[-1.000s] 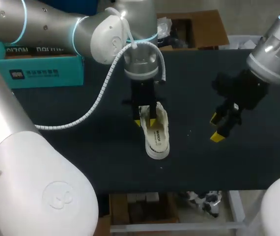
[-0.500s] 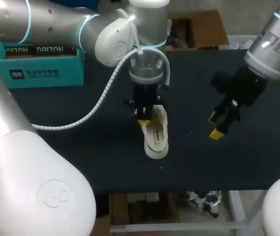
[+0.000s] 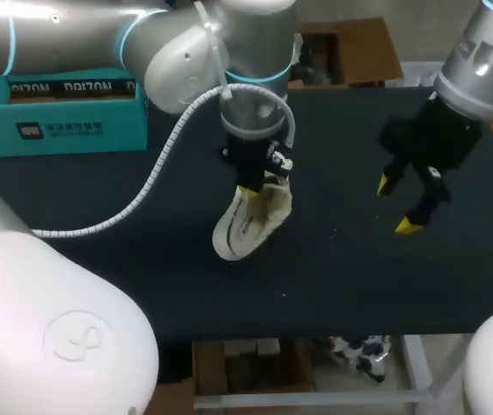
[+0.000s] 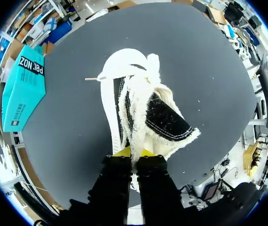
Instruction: Open the shoe tongue, take the insole out of the shoe, put the insole back into the shoe, and pack the shoe into the shoebox
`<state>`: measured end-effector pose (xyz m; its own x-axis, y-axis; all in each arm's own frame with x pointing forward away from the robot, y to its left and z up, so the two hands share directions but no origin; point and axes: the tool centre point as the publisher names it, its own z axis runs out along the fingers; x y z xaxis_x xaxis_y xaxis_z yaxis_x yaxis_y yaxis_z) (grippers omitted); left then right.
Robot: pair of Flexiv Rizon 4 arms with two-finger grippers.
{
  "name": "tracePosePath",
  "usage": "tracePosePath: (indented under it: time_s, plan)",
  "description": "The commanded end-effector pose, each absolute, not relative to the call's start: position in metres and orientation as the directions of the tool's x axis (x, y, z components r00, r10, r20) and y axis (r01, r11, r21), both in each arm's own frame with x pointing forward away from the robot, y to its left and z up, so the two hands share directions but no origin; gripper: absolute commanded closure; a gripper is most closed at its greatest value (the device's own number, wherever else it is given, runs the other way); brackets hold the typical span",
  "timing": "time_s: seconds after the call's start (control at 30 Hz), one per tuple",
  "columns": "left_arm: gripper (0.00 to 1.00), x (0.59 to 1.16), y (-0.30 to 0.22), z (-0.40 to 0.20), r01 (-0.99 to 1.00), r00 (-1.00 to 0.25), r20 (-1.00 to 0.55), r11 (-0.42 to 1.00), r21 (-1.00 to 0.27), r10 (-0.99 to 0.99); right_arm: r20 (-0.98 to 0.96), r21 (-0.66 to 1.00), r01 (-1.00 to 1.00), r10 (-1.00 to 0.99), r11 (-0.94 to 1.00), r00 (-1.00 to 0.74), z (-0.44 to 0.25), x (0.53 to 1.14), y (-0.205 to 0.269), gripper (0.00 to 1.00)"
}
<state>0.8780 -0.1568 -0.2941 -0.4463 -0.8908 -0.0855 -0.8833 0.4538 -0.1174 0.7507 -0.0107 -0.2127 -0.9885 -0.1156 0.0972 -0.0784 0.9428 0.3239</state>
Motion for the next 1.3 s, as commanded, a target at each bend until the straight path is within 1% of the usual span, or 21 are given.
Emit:
tracePosePath:
  time_s: [0.03, 0.13, 0.23, 0.33, 0.4, 0.43, 0.5, 0.53, 0.63, 0.8, 0.9, 1.03, 1.13, 1.3]
  plan:
    - [1.00, 0.871, -0.138, -0.251, -0.696, -0.643, -0.146, 0.653, -0.298, -0.752, -0.025, 0.325, -0.416, -0.432, 0.849, -0.901, -0.200, 0.751, -0.019, 0.00]
    - [1.00, 0.868, -0.129, -0.226, -0.626, -0.683, -0.201, 0.704, -0.337, -0.703, -0.025, 0.325, -0.416, -0.432, 0.849, -0.901, -0.200, 0.751, -0.019, 0.00]
    - [1.00, 0.861, -0.128, -0.203, -0.574, -0.699, -0.278, 0.749, -0.331, -0.659, -0.025, 0.325, -0.416, -0.432, 0.849, -0.901, -0.200, 0.751, -0.019, 0.00]
    - [1.00, 0.863, -0.127, -0.182, -0.547, -0.705, -0.321, 0.773, -0.321, -0.632, -0.025, 0.325, -0.416, -0.432, 0.849, -0.901, -0.200, 0.751, -0.019, 0.00]
    - [1.00, 0.867, -0.127, -0.169, -0.541, -0.705, -0.331, 0.778, -0.320, -0.627, -0.025, 0.325, -0.416, -0.432, 0.849, -0.901, -0.200, 0.751, -0.019, 0.00]
    - [1.00, 0.870, -0.126, -0.162, -0.539, -0.704, -0.337, 0.779, -0.319, -0.625, -0.016, 0.272, -0.383, -0.394, 0.883, -0.919, -0.201, 0.754, -0.021, 0.00]
    - [1.00, 0.873, -0.123, -0.152, -0.531, -0.706, -0.339, 0.782, -0.327, -0.621, -0.037, 0.260, -0.359, -0.362, 0.896, -0.931, -0.205, 0.760, -0.029, 0.00]
    - [1.00, 0.874, -0.122, -0.147, -0.530, -0.708, -0.333, 0.780, -0.333, -0.623, -0.010, 0.221, -0.294, -0.300, 0.930, -0.954, -0.207, 0.763, -0.032, 0.00]
    - [1.00, 0.881, -0.116, -0.140, -0.544, -0.698, -0.343, 0.777, -0.317, -0.629, 0.014, 0.175, -0.213, -0.219, 0.961, -0.976, -0.208, 0.773, -0.037, 0.00]
    - [1.00, 0.892, -0.101, -0.126, -0.525, -0.704, -0.357, 0.788, -0.320, -0.614, -0.010, 0.146, -0.229, -0.230, 0.962, -0.973, -0.202, 0.791, -0.039, 0.00]
    - [1.00, 0.907, -0.091, -0.116, -0.512, -0.705, -0.382, 0.801, -0.309, -0.598, -0.021, 0.120, -0.245, -0.245, 0.962, -0.969, -0.201, 0.804, -0.041, 0.00]
    - [1.00, 0.933, -0.074, -0.098, -0.515, -0.682, -0.440, 0.811, -0.277, -0.584, -0.021, 0.120, -0.245, -0.245, 0.962, -0.969, -0.201, 0.804, -0.041, 0.00]
    - [1.00, 0.956, -0.048, -0.082, -0.483, -0.664, -0.501, 0.829, -0.280, -0.556, -0.021, 0.120, -0.245, -0.245, 0.962, -0.969, -0.201, 0.804, -0.041, 0.00]
    - [1.00, 1.009, 0.009, -0.066, -0.394, -0.676, -0.549, 0.871, -0.295, -0.492, -0.021, 0.120, -0.245, -0.245, 0.962, -0.969, -0.201, 0.804, -0.041, 0.00]
